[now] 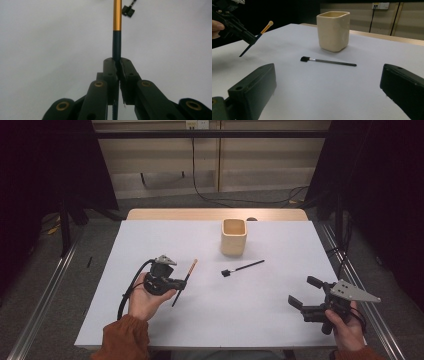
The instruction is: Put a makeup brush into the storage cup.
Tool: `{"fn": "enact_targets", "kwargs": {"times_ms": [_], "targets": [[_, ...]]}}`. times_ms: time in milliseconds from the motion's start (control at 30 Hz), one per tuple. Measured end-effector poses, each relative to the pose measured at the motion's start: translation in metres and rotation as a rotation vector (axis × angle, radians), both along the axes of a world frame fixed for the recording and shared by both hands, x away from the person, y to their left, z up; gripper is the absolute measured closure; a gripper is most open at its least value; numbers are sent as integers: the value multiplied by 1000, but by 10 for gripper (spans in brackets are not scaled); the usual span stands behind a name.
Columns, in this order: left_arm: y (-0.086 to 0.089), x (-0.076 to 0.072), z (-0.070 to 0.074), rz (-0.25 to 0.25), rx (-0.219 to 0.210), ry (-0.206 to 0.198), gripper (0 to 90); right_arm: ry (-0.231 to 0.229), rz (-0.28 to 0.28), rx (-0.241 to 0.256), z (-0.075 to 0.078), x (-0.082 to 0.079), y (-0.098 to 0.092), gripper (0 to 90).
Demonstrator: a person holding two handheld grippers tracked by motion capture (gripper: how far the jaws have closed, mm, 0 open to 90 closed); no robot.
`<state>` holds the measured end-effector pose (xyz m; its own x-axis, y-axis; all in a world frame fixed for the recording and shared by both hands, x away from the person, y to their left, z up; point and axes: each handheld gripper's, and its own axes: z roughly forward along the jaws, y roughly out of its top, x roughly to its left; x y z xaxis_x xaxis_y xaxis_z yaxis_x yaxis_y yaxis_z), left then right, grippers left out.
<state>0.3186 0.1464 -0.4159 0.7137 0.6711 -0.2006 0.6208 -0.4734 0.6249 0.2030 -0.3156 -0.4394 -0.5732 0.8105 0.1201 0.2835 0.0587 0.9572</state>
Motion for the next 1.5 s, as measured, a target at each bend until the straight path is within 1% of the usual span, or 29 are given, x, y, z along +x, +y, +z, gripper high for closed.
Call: {"fn": "enact_targets", "kwargs": {"times_ms": [33, 67, 100, 167, 200, 233, 267, 367, 400, 433, 467, 500, 533, 600, 633, 667, 767, 900, 967, 1000, 1067, 1100, 1133, 1167, 1200, 1233, 1267, 1400, 1500], "targets": [[0, 0, 0, 0, 0, 0, 843, -1, 2, -2, 0, 0, 0, 0], [1, -1, 1, -1, -12, -20, 843, 0, 2, 0, 0, 0, 0, 0], [1, -1, 1, -1, -12, -20, 843, 0, 2, 0, 0, 0, 0, 0], [2, -3, 2, 3, -30, -37, 844, 0, 1, 4, 0, 0, 0, 0], [2, -4, 3, 6, -36, -49, 844, 1, 2, 2, 0, 0, 0, 0], [4, -6, 4, 14, -50, -80, 844, 0, 3, 1, 0, 0, 0, 0], [4, -6, 4, 14, -50, -80, 844, -1, 3, 1, 0, 0, 0, 0], [6, -7, 6, 21, -71, -113, 844, -1, 3, 1, 0, 0, 0, 0], [9, -8, 8, 8, -112, -149, 844, -2, 2, 1, 0, 0, 0, 0], [9, -9, 9, 9, -126, -147, 844, -2, 3, 1, 0, 0, 0, 0], [9, -9, 9, 9, -126, -147, 844, -2, 3, 2, 0, 0, 0, 0], [10, -9, 10, 6, -128, -167, 844, -2, 5, 3, 0, 0, 0, 0], [11, -10, 11, 10, -150, -179, 844, -2, 5, 3, 0, 0, 0, 0], [12, -11, 13, 8, -171, -193, 844, -5, 8, 6, 0, -1, 1, 0], [13, -13, 14, 3, -194, -222, 844, -6, 10, 2, 0, -1, 1, 0], [13, -13, 14, 3, -194, -222, 843, -6, 10, 2, 0, -1, 1, 0], [14, -14, 18, 1, -225, -255, 843, -5, 11, 5, 0, -1, 0, 0], [16, -18, 19, 1, -250, -300, 844, -7, 12, 3, 0, -1, 1, 0], [15, -19, 20, -9, -267, -315, 844, -7, 11, 3, 0, -1, 1, 0], [15, -20, 21, -9, -276, -334, 844, -7, 11, 4, 0, -1, 1, 0], [15, -20, 21, -5, -282, -337, 843, -9, 9, 2, 0, -1, 1, 0], [15, -20, 21, -6, -302, -335, 843, -8, 8, 5, 0, -1, 1, 0], [15, -20, 21, -6, -302, -335, 843, -8, 6, 7, 0, -1, 0, 0], [15, -20, 21, 1, -319, -345, 843, -9, 5, 7, 1, -1, 0, 0], [15, -20, 21, 1, -319, -345, 843, -10, 6, 4, 0, -1, 0, 0], [15, -20, 21, -1, -336, -348, 843, -10, 6, 4, 0, -1, 0, 0], [15, -20, 21, -1, -342, -348, 843, -10, 7, 4, 0, -1, 0, 0], [15, -23, 19, 9, -364, -390, 843, -9, 6, 4, 0, -2, 0, 0], [15, -24, 19, 9, -366, -396, 844, -10, 5, 5, 1, -1, 0, 0]]}}
